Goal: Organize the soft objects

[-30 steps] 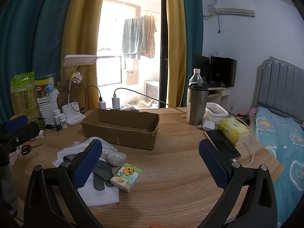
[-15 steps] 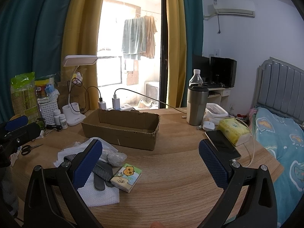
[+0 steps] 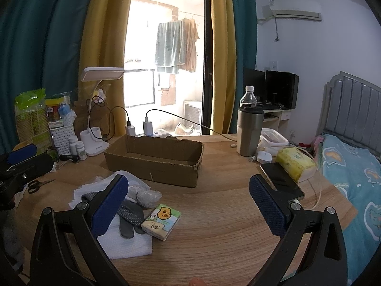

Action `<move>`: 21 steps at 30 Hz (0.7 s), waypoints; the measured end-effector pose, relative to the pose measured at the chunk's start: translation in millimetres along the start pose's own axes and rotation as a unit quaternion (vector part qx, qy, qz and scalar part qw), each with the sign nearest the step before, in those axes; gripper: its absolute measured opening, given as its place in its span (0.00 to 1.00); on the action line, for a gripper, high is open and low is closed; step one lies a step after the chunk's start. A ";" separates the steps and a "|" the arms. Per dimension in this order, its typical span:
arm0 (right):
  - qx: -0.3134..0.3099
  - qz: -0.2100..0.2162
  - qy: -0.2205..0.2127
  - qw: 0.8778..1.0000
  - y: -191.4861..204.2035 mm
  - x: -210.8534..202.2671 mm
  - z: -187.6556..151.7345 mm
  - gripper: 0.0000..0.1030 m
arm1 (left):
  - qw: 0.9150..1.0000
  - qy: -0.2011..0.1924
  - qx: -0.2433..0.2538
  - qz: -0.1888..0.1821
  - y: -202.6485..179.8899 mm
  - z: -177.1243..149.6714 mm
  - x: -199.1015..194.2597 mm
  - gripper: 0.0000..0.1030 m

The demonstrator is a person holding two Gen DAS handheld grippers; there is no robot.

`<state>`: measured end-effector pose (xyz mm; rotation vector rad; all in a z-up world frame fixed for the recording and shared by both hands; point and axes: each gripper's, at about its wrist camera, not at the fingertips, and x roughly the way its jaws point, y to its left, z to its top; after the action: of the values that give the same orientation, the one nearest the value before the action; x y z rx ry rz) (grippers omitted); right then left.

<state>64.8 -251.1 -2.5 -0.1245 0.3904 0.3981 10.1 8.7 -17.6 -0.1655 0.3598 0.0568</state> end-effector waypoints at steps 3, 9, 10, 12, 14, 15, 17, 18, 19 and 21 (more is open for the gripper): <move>-0.003 0.006 0.009 1.000 1.8 5.3 -3.5 1.00 | 1.000 0.004 -0.001 0.005 3.6 -2.8 1.9 1.00; -0.010 0.024 0.047 0.999 10.0 28.6 -19.2 1.00 | 0.999 0.038 -0.013 0.025 22.1 -20.7 16.8 1.00; -0.012 0.027 0.055 0.998 12.3 33.8 -22.1 1.00 | 0.998 0.046 -0.016 0.028 25.8 -24.3 20.6 1.00; -0.014 0.031 0.064 0.997 15.4 40.4 -25.9 1.00 | 0.998 0.057 -0.019 0.033 31.2 -31.8 26.3 1.00; -0.015 0.035 0.073 0.997 18.5 47.4 -29.6 1.00 | 0.997 0.067 -0.020 0.038 36.4 -38.2 32.1 1.00; -0.016 0.037 0.077 0.996 19.5 51.2 -31.4 1.00 | 0.996 0.071 -0.021 0.039 39.0 -40.7 35.0 1.00; -0.015 0.039 0.082 0.996 20.5 57.0 -34.6 1.00 | 0.996 0.077 -0.023 0.041 42.3 -44.8 39.5 1.00; -0.015 0.039 0.086 0.995 20.8 59.9 -36.2 1.00 | 0.996 0.080 -0.023 0.042 44.1 -46.7 42.3 1.00; -0.015 0.039 0.090 0.995 20.5 63.7 -38.1 1.00 | 0.995 0.082 -0.024 0.043 44.9 -48.1 44.3 1.00; -0.014 0.041 0.098 0.994 19.9 69.3 -40.8 1.00 | 0.995 0.088 -0.023 0.044 46.3 -52.6 48.5 1.00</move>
<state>101.5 -216.3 -68.1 -0.1752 0.5844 0.4735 33.3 46.6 -90.3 -0.2004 0.5426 0.1380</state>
